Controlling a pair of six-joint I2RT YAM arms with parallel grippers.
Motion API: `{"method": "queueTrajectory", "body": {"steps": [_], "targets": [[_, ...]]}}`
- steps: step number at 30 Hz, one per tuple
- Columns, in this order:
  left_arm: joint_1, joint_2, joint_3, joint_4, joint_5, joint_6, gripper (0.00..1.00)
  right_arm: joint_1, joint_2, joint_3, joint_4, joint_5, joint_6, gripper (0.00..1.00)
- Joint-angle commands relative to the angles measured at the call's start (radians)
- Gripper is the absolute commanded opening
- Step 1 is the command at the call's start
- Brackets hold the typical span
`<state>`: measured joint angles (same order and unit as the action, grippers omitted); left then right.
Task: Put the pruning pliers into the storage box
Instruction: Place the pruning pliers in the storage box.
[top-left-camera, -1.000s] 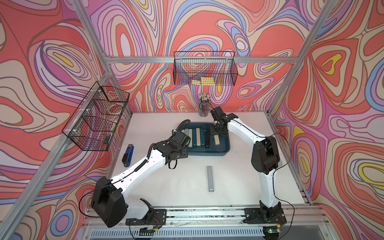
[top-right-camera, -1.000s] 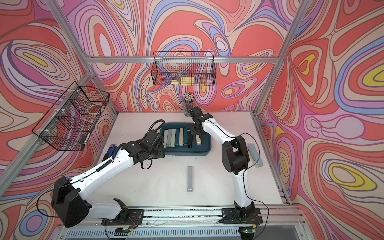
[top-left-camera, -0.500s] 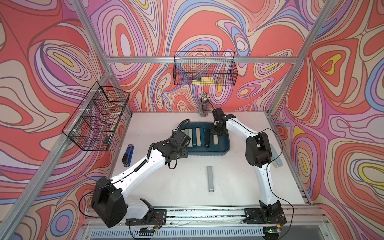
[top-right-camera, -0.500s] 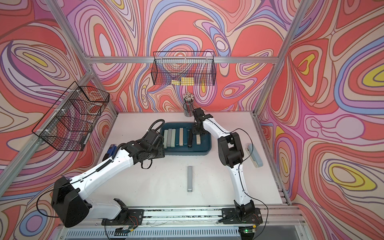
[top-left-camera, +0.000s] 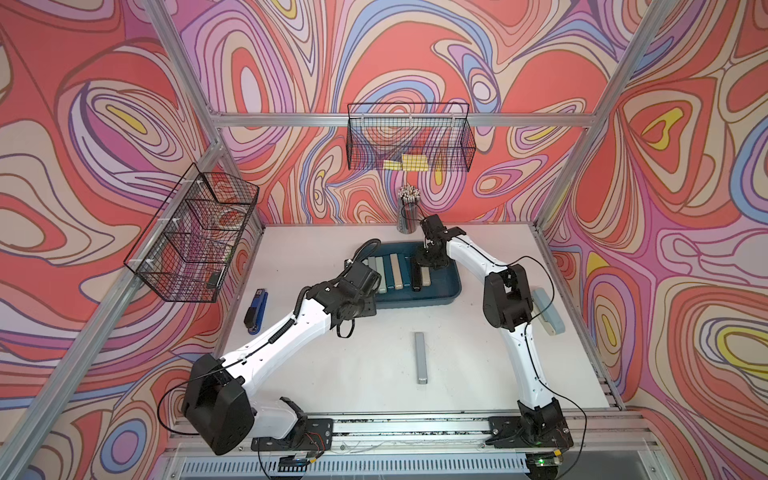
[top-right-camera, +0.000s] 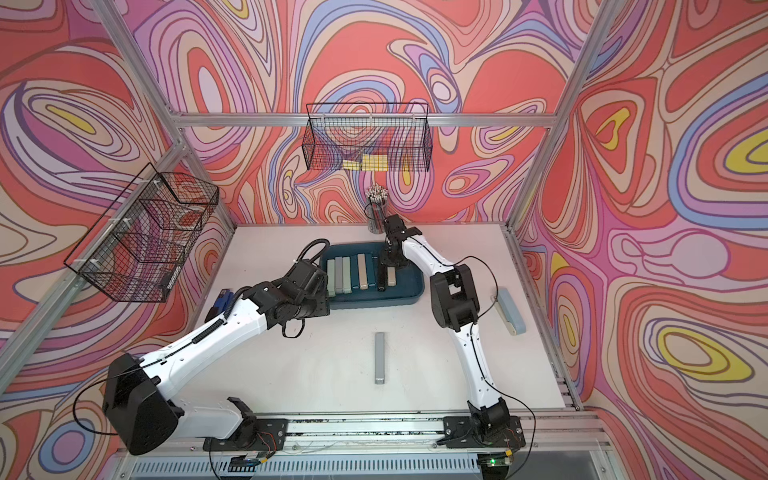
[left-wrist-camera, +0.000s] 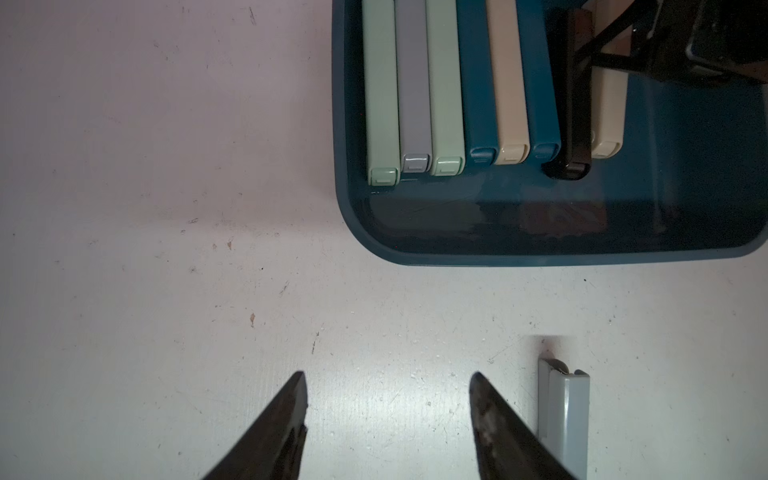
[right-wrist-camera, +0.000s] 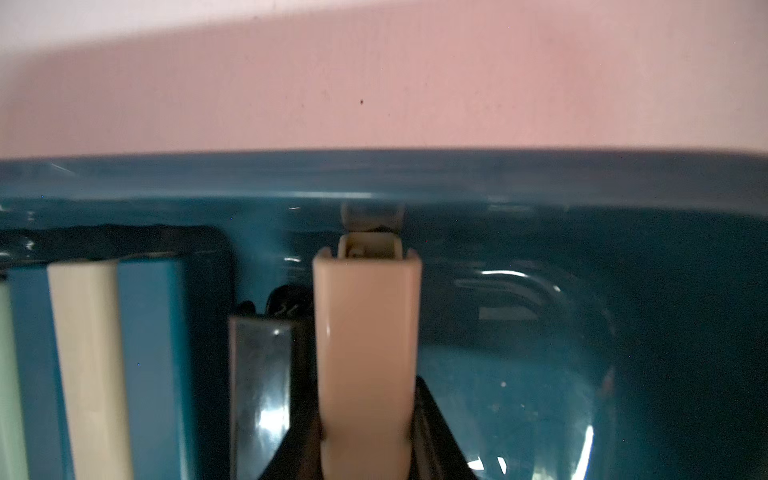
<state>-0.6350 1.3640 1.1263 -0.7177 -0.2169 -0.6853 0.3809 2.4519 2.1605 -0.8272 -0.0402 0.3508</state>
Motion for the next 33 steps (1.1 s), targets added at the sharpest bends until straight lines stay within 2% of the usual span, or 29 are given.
{"method": "queueTrajectory", "body": {"steps": [1, 19, 27, 30, 33], "targets": [[0.006, 0.003, 0.002, -0.035, -0.001, -0.019, 0.63, 0.0, 0.047, 0.015, 0.041, -0.027, 0.027, 0.26], [0.006, 0.001, -0.013, -0.026, 0.002, -0.026, 0.63, 0.031, 0.059, 0.001, 0.066, -0.049, 0.013, 0.27], [0.006, 0.003, -0.021, -0.017, 0.01, -0.03, 0.63, 0.04, 0.052, -0.001, 0.025, 0.028, -0.03, 0.28], [0.006, -0.009, -0.028, -0.015, 0.011, -0.035, 0.63, 0.041, 0.043, -0.004, 0.018, 0.021, -0.034, 0.31], [0.005, -0.027, -0.044, -0.012, 0.014, -0.043, 0.63, 0.041, 0.028, -0.003, 0.016, -0.002, -0.031, 0.39]]}}
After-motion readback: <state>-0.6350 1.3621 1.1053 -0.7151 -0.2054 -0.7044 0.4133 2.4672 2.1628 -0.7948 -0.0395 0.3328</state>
